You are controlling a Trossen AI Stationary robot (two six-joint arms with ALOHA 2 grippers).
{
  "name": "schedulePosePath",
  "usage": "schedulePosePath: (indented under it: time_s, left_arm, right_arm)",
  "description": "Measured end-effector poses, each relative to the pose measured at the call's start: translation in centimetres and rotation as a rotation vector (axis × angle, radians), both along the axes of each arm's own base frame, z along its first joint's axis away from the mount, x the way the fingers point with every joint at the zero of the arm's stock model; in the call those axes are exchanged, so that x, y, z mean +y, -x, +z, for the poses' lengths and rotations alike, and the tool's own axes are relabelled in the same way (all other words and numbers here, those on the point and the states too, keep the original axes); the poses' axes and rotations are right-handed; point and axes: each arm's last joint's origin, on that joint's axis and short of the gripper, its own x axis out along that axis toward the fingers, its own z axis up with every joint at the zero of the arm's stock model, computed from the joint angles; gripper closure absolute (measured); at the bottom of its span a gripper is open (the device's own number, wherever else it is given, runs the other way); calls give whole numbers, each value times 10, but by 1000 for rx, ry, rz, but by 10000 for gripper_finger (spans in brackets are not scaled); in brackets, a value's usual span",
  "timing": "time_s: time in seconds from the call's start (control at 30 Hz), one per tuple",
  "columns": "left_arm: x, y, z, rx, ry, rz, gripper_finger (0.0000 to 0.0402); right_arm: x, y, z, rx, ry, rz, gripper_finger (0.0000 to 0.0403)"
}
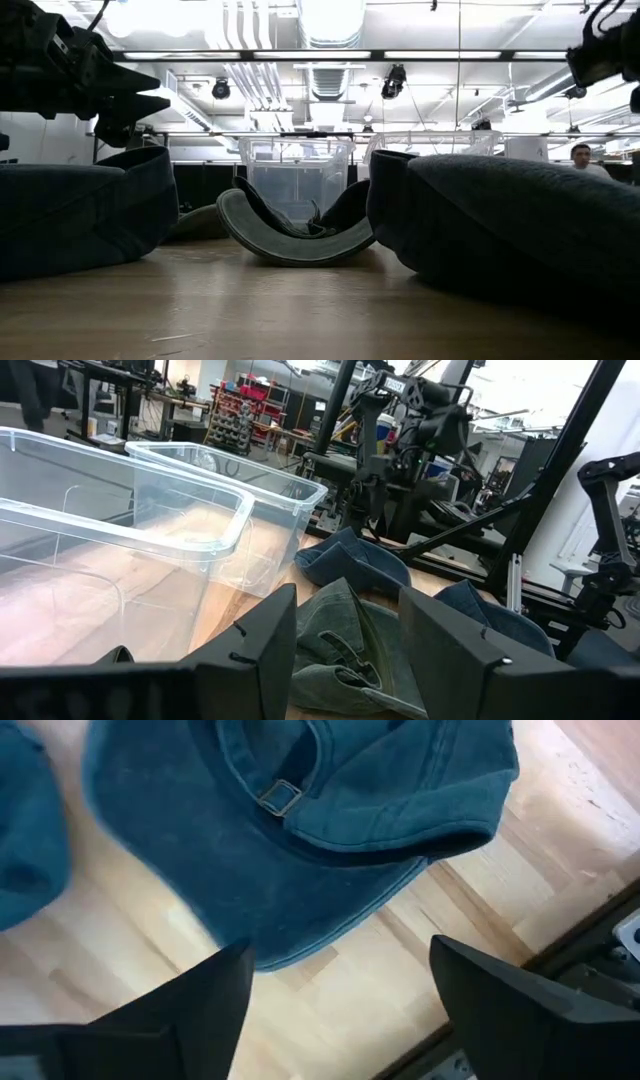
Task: Pick & Place hat
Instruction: Put the top dark blue cap into the right transparent bin
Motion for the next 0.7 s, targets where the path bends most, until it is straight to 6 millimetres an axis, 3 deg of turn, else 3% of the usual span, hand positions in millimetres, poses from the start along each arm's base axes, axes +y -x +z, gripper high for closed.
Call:
schedulePosePath:
  time_s: [0.23, 0.7]
  left_arm:
    - [0, 0, 0, 0, 0, 0, 232]
    - [0, 0, 0, -2, 0, 1, 232]
  right_arm:
    - [2, -6, -4, 27, 36, -42, 84]
    - [5, -10, -8, 40, -84, -560, 101]
